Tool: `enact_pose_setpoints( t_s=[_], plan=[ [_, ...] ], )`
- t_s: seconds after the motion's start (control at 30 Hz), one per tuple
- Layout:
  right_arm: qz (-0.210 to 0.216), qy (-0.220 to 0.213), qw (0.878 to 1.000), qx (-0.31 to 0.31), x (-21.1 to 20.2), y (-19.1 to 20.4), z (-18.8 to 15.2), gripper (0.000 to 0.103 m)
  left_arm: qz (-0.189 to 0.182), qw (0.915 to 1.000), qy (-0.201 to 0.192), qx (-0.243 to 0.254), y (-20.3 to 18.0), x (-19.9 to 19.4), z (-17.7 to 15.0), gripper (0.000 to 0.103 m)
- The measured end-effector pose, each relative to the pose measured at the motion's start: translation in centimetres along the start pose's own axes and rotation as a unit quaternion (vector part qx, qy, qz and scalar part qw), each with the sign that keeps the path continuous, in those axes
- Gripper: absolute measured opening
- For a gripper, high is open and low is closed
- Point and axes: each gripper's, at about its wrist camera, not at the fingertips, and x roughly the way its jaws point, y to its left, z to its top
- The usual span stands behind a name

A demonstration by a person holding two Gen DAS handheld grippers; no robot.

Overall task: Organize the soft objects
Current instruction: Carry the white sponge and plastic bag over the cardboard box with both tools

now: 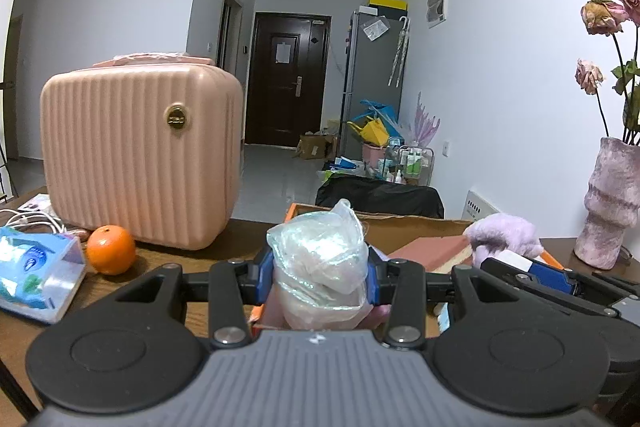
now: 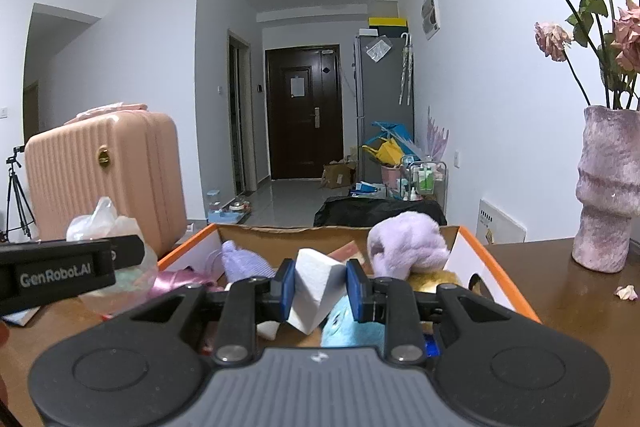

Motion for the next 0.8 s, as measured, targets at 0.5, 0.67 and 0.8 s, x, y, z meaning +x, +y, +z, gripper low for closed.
enact_pose_setpoints(
  t_s=[0.5, 0.67, 0.8],
  plan=[
    [-0.016, -0.01, 1.0, -0.012, 3.6, -2.0, 1.1, 0.026, -0.011, 0.9999, -0.002, 0.004, -2.4, 4.3, 0.8, 0.043],
    [-0.023, -0.013, 0.999, -0.02, 4.6, -2.3, 1.3, 0.026, -0.009, 1.0, -0.001, 0.004, -2.9, 5.8, 1.0, 0.043],
    [-0.029, -0.014, 0.999, -0.024, 5.5, -2.7, 1.5, 0.026, -0.004, 1.0, 0.0, 0.007, -3.2, 6.9, 0.9, 0.043]
  ],
)
